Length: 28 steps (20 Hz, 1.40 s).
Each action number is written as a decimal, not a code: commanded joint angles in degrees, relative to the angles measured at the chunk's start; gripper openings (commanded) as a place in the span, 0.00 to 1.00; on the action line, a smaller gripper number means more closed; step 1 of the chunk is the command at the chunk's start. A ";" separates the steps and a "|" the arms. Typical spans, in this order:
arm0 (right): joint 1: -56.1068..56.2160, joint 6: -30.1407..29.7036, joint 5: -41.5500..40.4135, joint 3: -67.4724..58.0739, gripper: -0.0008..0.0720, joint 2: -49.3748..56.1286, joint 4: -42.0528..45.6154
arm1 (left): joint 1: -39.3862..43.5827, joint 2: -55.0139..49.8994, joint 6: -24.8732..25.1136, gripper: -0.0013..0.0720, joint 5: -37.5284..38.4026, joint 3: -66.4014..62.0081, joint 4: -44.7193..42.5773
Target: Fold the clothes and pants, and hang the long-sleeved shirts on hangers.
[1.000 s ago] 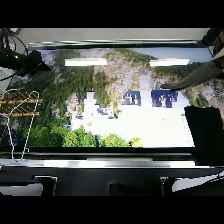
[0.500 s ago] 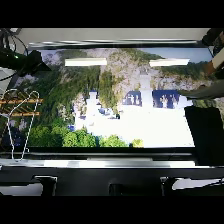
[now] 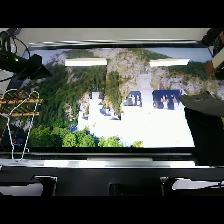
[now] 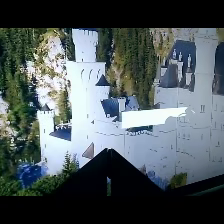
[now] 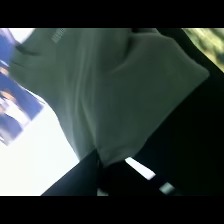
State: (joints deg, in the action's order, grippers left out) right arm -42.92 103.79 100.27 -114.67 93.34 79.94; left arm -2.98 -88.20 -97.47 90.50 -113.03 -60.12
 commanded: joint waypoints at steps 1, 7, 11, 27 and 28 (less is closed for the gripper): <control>-0.04 -0.50 5.73 5.44 0.04 -0.90 6.88 | -0.02 0.04 -0.02 0.04 0.81 0.02 0.09; -0.04 -0.42 4.42 17.84 0.04 -0.96 19.02 | -0.02 0.04 0.22 0.04 2.03 0.02 0.09; -0.04 0.17 3.76 27.36 0.04 -0.96 21.92 | -0.02 0.04 0.22 0.04 2.03 0.02 0.07; -0.04 -1.44 4.90 35.54 0.05 -1.09 29.66 | -0.02 0.00 0.22 0.04 1.97 0.02 0.07; -0.04 -2.05 5.25 35.54 0.05 -1.09 30.36 | -0.02 0.00 0.22 0.04 1.99 0.02 0.07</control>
State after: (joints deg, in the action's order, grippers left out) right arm -42.92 102.96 105.01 -79.31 92.27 108.99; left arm -2.98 -88.20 -97.27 92.49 -113.03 -60.03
